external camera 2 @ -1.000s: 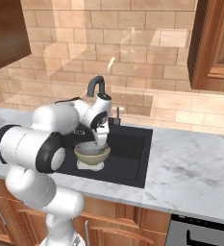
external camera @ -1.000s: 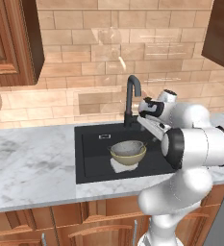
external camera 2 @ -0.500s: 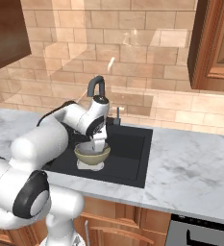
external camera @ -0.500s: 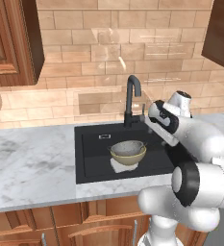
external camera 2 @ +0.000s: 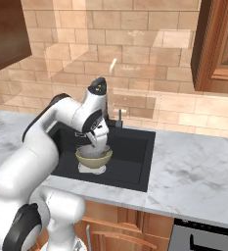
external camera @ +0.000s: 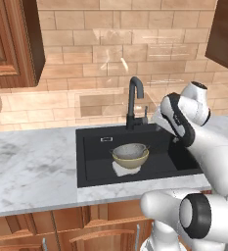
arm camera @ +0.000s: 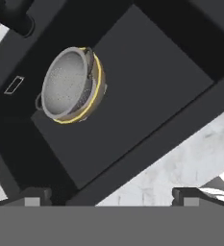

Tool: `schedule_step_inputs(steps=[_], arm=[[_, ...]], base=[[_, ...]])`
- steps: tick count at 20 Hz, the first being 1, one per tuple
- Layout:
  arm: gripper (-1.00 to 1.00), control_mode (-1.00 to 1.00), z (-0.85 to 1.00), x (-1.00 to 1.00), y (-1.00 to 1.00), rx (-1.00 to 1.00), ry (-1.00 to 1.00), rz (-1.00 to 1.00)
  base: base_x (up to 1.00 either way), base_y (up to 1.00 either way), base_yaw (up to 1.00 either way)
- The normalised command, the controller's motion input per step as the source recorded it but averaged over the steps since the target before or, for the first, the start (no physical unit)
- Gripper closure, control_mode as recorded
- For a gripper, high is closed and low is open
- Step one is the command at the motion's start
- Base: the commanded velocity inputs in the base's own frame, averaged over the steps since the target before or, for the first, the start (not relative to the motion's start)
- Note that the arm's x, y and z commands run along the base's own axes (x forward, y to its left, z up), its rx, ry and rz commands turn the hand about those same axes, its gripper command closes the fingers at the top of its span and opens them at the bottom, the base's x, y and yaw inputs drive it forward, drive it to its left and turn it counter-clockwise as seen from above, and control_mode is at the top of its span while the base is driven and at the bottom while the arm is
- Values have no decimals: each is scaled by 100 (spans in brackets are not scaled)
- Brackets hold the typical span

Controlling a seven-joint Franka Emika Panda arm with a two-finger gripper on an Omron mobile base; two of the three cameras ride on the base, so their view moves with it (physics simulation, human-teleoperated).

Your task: Pick the bowl and colander and place them in the sink. Then turn on the water.

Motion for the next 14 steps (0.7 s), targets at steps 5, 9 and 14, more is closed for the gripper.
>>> schedule_step_inputs(steps=[5, 9, 14], arm=[[-100, -100, 34, -42, -12, -14, 0, 45], [-100, -100, 5, -61, -21, -20, -9, 38], [-100, -100, 3, -66, -24, -10, -16, 25]], base=[[0, 0, 0], [0, 0, 0], [0, 0, 0]])
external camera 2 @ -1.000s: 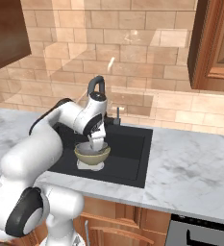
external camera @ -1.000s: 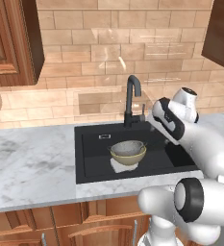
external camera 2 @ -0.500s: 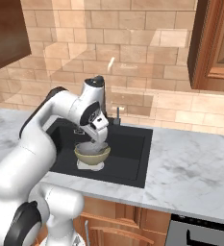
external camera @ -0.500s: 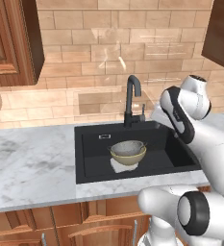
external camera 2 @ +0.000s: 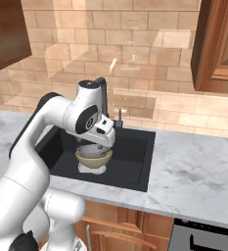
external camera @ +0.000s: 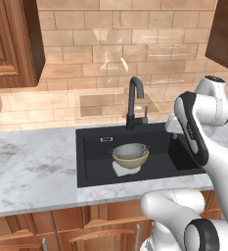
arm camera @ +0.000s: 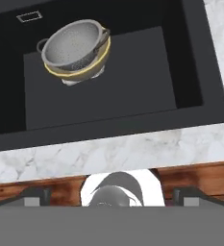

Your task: Pick the bowl and colander and place them in the sink. Then turn on the water.

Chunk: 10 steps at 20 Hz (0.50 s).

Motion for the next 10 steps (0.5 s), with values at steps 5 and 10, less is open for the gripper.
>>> schedule_step_inputs(steps=[5, 10], arm=[[-100, -100, 0, -5, -16, 0, -3, 1], [-100, -100, 0, 0, -22, 0, -11, 7]], base=[[0, 0, 0], [0, 0, 0]])
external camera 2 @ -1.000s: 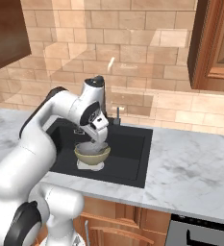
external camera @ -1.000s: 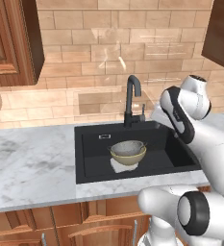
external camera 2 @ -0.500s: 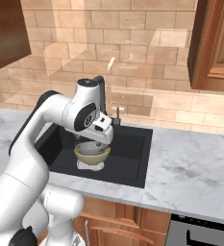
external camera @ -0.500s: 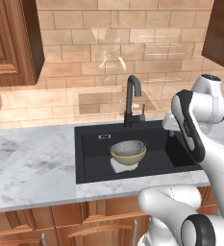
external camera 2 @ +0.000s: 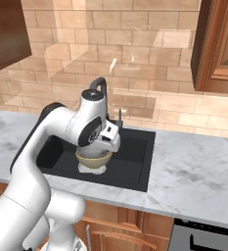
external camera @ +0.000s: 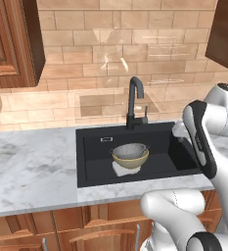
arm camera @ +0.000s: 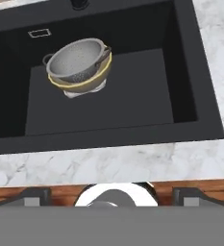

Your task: Pick the bowl and colander and place them in the sink. Then turn on the water.

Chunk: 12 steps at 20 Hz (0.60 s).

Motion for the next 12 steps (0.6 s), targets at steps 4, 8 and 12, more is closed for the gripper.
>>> schedule_step_inputs(steps=[4, 8, 12], arm=[[-100, -100, 12, 0, -30, 0, -7, 12], [-100, -100, 12, 0, -29, 0, -21, 25], [-100, -100, 9, 0, -23, 0, -28, 27]], base=[[0, 0, 0], [0, 0, 0], [0, 0, 0]])
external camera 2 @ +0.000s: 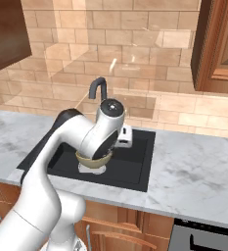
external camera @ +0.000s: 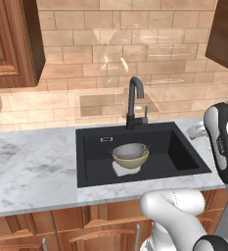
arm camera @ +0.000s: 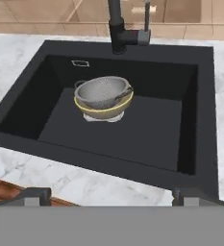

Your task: Pick the bowl and colander and place them in the sink. Then turn on the water.

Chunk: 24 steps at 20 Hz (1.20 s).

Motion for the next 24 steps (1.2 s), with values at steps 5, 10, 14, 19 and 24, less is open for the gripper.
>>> schedule_step_inputs(steps=[5, 10, 14, 19, 24], arm=[[-100, -100, 1, 3, -2, 0, -23, 23], [-100, -100, 0, 1, 0, -1, -10, 23], [-100, -100, 0, 0, -2, 0, -22, 26], [-100, -100, 0, 0, -31, 0, -17, 24], [-100, -100, 0, 1, -17, 2, -13, 25]], base=[[0, 0, 0], [0, 0, 0], [0, 0, 0], [0, 0, 0], [0, 0, 0]])
